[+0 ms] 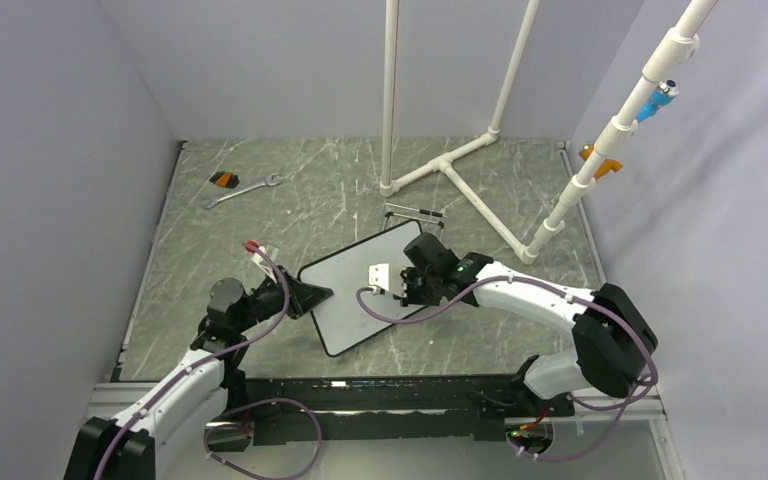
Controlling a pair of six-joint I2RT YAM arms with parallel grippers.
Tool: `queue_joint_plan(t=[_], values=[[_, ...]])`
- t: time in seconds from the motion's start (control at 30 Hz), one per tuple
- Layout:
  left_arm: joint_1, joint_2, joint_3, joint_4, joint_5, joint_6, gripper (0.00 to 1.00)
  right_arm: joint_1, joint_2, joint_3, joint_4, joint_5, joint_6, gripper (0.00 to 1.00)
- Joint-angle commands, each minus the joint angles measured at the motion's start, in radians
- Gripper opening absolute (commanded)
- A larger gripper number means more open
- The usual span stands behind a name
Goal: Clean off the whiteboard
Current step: Erase the whiteboard at the center of the board.
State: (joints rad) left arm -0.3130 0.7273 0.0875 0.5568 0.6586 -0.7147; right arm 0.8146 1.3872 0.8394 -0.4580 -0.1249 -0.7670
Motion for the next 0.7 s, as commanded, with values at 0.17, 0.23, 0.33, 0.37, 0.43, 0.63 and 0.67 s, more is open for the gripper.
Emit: queue_joint_plan(t=[0.17,0.23,0.33,0.37,0.43,0.63,0.67], values=[[-0.003,-0.001,0.021,0.016,0.034,0.035,0.0,-0.055,-0.057,-0.009,0.249,0.222,0.162,0.0],[-0.003,0.004,0.021,0.022,0.035,0.034,0.0,-0.074,-0.077,-0.019,0.288,0.252,0.188,0.0],[-0.003,0.011,0.02,0.031,0.035,0.032,0.0,-0.098,-0.082,-0.025,0.31,0.273,0.205,0.0],[-0.003,0.012,0.019,0.032,0.036,0.031,0.0,-0.101,-0.078,-0.024,0.307,0.27,0.201,0.0],[-0.003,0.01,0.018,0.031,0.037,0.031,0.0,-0.102,-0.066,-0.015,0.27,0.249,0.179,0.0],[-0.003,-0.016,0.02,0.004,0.028,0.036,0.0,-0.06,-0.04,0.013,0.033,-0.006,0.002,0.0],[-0.003,-0.019,0.02,0.0,0.028,0.037,0.0,-0.045,-0.036,0.013,0.007,-0.029,-0.021,0.0]])
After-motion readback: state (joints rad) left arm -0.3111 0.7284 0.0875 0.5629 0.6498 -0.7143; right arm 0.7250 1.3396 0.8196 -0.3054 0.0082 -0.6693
